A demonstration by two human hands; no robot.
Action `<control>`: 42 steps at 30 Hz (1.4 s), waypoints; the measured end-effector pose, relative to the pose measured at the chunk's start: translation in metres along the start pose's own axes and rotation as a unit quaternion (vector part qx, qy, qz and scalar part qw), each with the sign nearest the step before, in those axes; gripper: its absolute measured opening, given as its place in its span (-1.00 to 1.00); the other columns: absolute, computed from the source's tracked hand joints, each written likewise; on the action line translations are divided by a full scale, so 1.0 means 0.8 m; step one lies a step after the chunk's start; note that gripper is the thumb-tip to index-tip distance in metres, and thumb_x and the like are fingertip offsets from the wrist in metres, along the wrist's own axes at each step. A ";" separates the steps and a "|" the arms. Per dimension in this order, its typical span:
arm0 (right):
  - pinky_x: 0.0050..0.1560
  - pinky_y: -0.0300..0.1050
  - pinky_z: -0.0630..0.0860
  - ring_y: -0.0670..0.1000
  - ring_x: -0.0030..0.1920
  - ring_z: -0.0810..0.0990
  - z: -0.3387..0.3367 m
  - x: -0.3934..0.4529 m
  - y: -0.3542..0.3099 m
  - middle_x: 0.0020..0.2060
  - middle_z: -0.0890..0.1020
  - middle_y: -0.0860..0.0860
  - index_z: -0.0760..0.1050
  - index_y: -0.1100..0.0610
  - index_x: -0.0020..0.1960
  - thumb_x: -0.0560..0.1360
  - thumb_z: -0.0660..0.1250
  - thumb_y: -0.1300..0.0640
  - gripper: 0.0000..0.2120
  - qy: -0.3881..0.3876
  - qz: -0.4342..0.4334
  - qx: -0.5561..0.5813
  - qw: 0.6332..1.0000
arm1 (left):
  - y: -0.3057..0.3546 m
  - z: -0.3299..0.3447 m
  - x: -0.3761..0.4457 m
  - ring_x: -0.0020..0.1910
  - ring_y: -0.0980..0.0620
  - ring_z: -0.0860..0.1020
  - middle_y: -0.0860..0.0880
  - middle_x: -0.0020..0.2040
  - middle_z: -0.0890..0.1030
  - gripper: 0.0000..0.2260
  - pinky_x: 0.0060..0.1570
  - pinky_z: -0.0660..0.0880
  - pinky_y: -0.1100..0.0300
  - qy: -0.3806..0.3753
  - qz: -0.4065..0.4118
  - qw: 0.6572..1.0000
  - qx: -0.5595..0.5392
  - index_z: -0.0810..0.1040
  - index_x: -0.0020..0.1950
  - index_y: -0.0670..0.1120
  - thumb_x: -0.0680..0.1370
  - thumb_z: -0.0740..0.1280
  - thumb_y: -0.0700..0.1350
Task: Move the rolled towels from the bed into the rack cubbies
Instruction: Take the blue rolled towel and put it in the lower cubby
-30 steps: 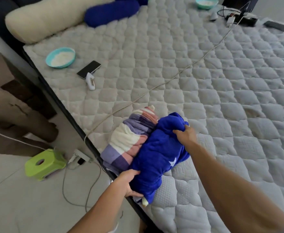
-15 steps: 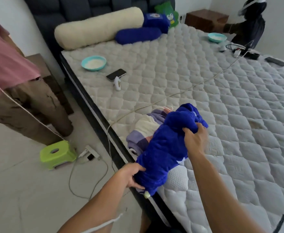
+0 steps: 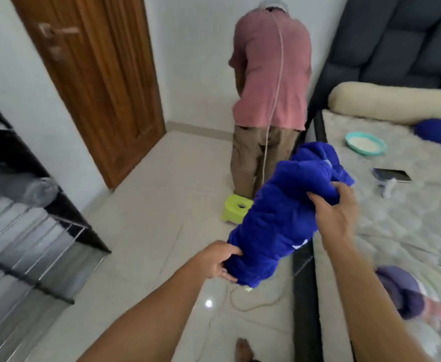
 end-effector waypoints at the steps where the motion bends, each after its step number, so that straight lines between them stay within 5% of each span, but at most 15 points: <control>1: 0.09 -0.07 0.45 0.03 -0.03 0.52 0.040 -0.001 -0.024 -0.05 0.58 0.06 0.52 0.11 -0.03 0.32 0.44 0.10 -0.76 -0.035 -0.026 0.007 0.999 | 0.001 -0.035 -0.002 0.26 -0.17 0.51 -0.19 0.31 0.51 -0.61 0.22 0.48 -0.23 0.015 0.008 1.000 -0.023 0.42 0.36 -0.19 0.53 0.29 -0.26; 4: -0.06 -0.47 0.35 -0.08 -0.09 0.46 0.166 -0.014 -0.088 -0.09 0.54 -0.02 0.49 0.07 -0.09 0.36 0.46 0.20 -0.81 -0.150 -0.092 0.030 0.984 | -0.003 -0.133 -0.010 0.18 -0.11 0.54 -0.14 0.23 0.55 -0.65 0.16 0.53 -0.20 0.067 0.023 0.993 -0.097 0.46 0.32 -0.16 0.52 0.30 -0.26; 7: -0.10 -0.62 0.28 -0.18 -0.13 0.41 0.295 -0.043 -0.145 -0.10 0.53 -0.03 0.47 0.04 -0.13 0.35 0.47 0.25 -0.77 -0.263 -0.171 0.044 0.949 | -0.008 -0.229 -0.014 0.15 -0.10 0.55 -0.13 0.19 0.55 -0.69 0.15 0.55 -0.16 0.141 0.032 0.975 -0.170 0.46 0.27 -0.14 0.53 0.28 -0.27; 15: -0.01 -0.25 0.39 0.00 -0.10 0.49 0.609 -0.162 -0.259 -0.11 0.52 -0.01 0.51 0.08 -0.16 0.32 0.48 0.26 -0.81 -0.515 -0.331 0.067 0.788 | -0.032 -0.439 -0.017 0.22 -0.18 0.50 -0.17 0.34 0.45 -0.63 -0.02 0.58 -0.07 0.326 0.034 0.849 -0.415 0.37 0.30 -0.11 0.51 0.19 -0.33; 20: -0.04 -0.49 0.27 -0.05 -0.06 0.45 0.735 -0.272 -0.305 -0.08 0.50 -0.04 0.46 0.04 -0.14 0.38 0.44 0.20 -0.83 -0.630 -0.373 0.067 0.678 | -0.065 -0.506 -0.040 0.20 -0.18 0.53 -0.18 0.27 0.50 -0.67 0.02 0.59 -0.09 0.377 0.019 0.777 -0.504 0.40 0.26 -0.14 0.51 0.19 -0.32; 24: 0.10 -0.25 0.33 0.01 0.03 0.48 0.820 -0.355 -0.310 0.02 0.51 0.01 0.52 0.10 -0.01 0.42 0.41 0.15 -0.83 -0.687 -0.370 0.044 0.625 | -0.102 -0.549 -0.050 0.13 -0.16 0.55 -0.16 0.20 0.54 -0.66 -0.01 0.57 -0.06 0.398 -0.003 0.733 -0.552 0.40 0.26 -0.14 0.49 0.24 -0.28; 31: 0.27 -0.14 0.31 0.15 0.21 0.47 0.955 -0.451 -0.303 0.24 0.46 0.17 0.51 0.21 0.18 0.44 0.40 0.17 -0.68 -0.699 -0.354 -0.030 0.621 | -0.135 -0.653 -0.051 -0.05 -0.13 0.54 -0.16 0.05 0.54 -0.67 0.02 0.53 -0.09 0.399 0.004 0.691 -0.602 0.40 0.25 -0.16 0.49 0.25 -0.33; 38: 0.18 0.04 0.46 0.26 0.15 0.53 1.087 -0.511 -0.329 0.11 0.58 0.29 0.53 0.26 0.16 0.41 0.42 0.10 -0.62 -0.699 -0.329 -0.028 0.634 | -0.130 -0.773 -0.062 0.13 -0.19 0.54 -0.18 0.21 0.53 -0.60 0.08 0.55 -0.11 0.401 0.038 0.681 -0.611 0.39 0.36 -0.15 0.52 0.26 -0.32; 40: 0.19 -0.07 0.46 0.15 0.14 0.57 1.114 -0.522 -0.335 0.05 0.60 0.29 0.53 0.31 0.11 0.48 0.38 0.21 -0.74 -0.692 -0.312 -0.012 0.651 | -0.122 -0.804 -0.066 0.17 -0.20 0.55 -0.18 0.22 0.56 -0.59 0.08 0.56 -0.13 0.407 0.063 0.674 -0.613 0.41 0.36 -0.14 0.51 0.26 -0.32; 42: 0.07 -0.34 0.37 -0.06 0.07 0.59 1.132 -0.535 -0.335 -0.04 0.58 0.26 0.51 0.30 0.04 0.57 0.22 0.30 -0.87 -0.716 -0.301 -0.041 0.628 | -0.109 -0.826 -0.068 0.09 -0.16 0.58 -0.12 0.12 0.59 -0.63 0.00 0.59 -0.11 0.404 0.086 0.668 -0.619 0.42 0.32 -0.11 0.53 0.25 -0.32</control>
Point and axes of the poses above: each hand's wrist, its own x-axis towards the middle knuckle, its own z-axis out of the palm, y = z × x, the point moved 8 cm from there along x, towards the middle knuckle
